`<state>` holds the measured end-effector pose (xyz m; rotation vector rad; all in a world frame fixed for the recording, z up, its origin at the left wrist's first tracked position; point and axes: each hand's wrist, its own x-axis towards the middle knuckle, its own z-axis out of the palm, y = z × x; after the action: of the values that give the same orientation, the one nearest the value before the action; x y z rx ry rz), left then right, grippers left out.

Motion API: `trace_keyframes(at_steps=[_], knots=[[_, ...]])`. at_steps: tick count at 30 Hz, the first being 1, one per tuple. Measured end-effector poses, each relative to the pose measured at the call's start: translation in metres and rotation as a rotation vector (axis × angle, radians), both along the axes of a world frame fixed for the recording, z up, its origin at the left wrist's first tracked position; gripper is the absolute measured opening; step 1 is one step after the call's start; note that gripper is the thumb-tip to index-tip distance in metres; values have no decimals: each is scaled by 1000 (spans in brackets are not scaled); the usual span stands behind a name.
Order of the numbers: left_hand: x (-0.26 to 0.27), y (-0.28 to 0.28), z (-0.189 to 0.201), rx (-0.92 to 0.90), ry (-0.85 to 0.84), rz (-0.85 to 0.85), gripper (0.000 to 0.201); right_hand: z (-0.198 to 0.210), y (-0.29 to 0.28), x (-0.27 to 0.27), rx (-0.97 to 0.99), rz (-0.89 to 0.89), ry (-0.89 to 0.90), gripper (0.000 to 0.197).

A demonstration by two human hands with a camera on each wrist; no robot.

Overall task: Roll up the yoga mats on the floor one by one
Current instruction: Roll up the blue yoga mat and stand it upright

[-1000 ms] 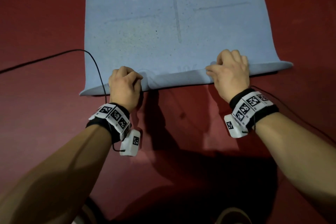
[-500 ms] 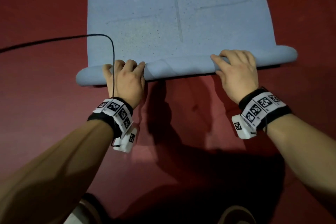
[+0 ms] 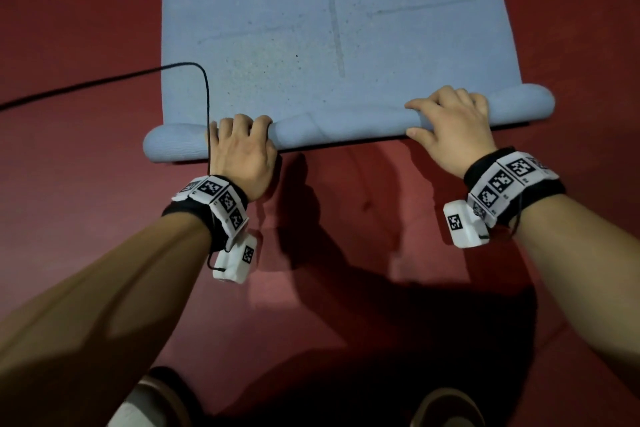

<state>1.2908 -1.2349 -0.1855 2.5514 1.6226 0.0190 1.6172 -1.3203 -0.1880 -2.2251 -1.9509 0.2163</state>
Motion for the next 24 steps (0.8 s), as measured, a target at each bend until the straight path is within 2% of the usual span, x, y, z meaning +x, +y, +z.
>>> trace_keyframes(at_steps=[7,10,14,18,24], knots=[[-7,0,0,-79,-28,-28,49,0,-6,8,-37,43,138,46],[-11,0,-1,-97,-52,-48,53,-3,-6,9,-43,42,154,50],[-11,0,-1,-153,-73,-37,64,-5,-5,7,-41,29,144,45],[-8,1,0,-139,-45,-23,51,-4,-3,7,-43,30,118,31],[-11,-8,-2,-113,7,-61,39,-7,-17,3,-37,57,86,27]])
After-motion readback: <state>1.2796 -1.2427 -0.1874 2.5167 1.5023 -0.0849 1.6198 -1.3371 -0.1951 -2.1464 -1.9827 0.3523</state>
